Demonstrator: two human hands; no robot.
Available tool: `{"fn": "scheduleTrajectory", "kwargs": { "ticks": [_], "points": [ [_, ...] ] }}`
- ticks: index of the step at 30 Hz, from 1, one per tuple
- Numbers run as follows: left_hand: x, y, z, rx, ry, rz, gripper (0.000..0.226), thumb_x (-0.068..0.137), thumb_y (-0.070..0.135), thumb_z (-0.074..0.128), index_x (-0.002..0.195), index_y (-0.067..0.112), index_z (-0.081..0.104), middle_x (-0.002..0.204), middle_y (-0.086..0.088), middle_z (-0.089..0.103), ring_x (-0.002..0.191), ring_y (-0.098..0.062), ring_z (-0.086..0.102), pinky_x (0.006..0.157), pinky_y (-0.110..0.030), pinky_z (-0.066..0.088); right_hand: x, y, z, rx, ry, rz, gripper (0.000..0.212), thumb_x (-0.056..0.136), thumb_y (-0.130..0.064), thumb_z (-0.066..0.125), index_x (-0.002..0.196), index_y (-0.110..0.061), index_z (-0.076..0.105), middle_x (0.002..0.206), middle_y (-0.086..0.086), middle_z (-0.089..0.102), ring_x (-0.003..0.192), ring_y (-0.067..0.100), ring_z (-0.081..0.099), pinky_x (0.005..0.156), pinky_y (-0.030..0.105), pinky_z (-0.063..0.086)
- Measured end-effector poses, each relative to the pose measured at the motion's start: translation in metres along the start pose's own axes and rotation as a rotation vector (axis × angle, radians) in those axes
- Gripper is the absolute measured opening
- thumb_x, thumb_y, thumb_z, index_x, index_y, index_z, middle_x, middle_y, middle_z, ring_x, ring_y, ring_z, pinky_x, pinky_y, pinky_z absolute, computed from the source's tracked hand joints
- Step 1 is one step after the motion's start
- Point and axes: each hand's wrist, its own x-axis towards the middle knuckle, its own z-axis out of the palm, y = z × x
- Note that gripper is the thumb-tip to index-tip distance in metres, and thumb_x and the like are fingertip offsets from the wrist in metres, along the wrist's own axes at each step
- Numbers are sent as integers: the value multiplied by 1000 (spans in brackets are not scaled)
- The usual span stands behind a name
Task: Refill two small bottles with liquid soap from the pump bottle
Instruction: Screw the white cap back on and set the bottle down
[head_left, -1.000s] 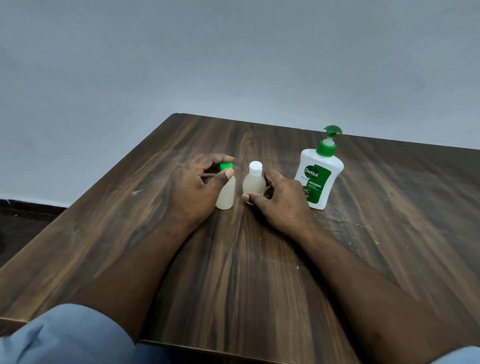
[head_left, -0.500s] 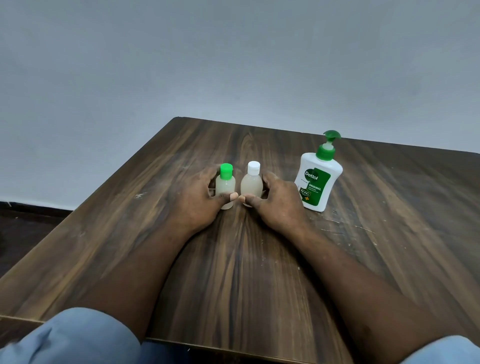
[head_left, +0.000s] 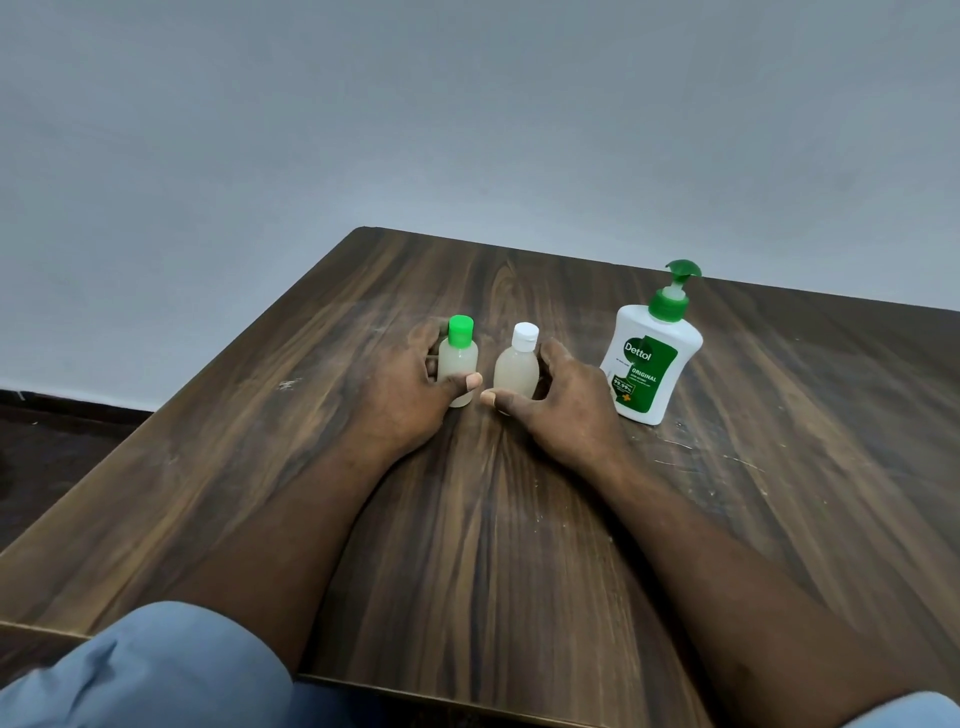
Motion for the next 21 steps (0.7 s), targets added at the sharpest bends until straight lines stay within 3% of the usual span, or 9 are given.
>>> {"fn": "scheduleTrajectory", "kwargs": {
  "ticks": [3, 7, 11, 16, 19, 21],
  "points": [
    [0, 1, 0, 0, -2, 6, 55, 87, 19, 84, 136, 20, 58, 104, 23, 61, 91, 11, 60, 72, 1, 43, 0, 1, -7, 64, -51, -16, 43, 83, -42, 85, 115, -23, 63, 97, -11, 69, 84, 4, 66, 70, 25, 53],
    [-1, 1, 1, -7, -5, -4, 51, 88, 18, 83, 132, 23, 58, 103, 27, 58, 91, 10, 59, 72, 3, 42, 1, 6, -9, 46, -49, -20, 37, 86, -36, 84, 114, -19, 67, 96, -4, 74, 82, 11, 67, 77, 38, 58],
    [0, 1, 2, -13, -3, -2, 50, 88, 17, 82, 132, 20, 59, 104, 20, 62, 91, 7, 61, 73, 1, 44, 5, 9, -9, 46, -36, 2, 38, 86, -35, 83, 116, -17, 68, 102, 1, 75, 88, 18, 68, 82, 43, 57],
    [-1, 1, 1, -22, -13, 10, 49, 89, 14, 81, 132, 19, 59, 106, 16, 64, 93, 6, 62, 82, -8, 50, 5, 14, -8, 51, -67, 7, 38, 87, -34, 82, 119, -20, 69, 104, 1, 75, 88, 17, 68, 84, 43, 57],
    [-1, 0, 2, -11, -9, 13, 49, 89, 13, 81, 132, 18, 59, 105, 19, 63, 92, 6, 62, 74, 0, 43, 4, 15, -7, 55, -69, 2, 38, 87, -34, 82, 120, -21, 68, 103, 0, 75, 89, 17, 68, 84, 42, 57],
    [-1, -1, 1, 12, -13, 27, 51, 90, 16, 81, 136, 19, 58, 113, 12, 65, 96, 1, 63, 75, -2, 43, 4, 15, -8, 62, -71, -1, 40, 87, -33, 82, 122, -23, 68, 105, -1, 75, 90, 16, 68, 85, 42, 57]
  ]
}}
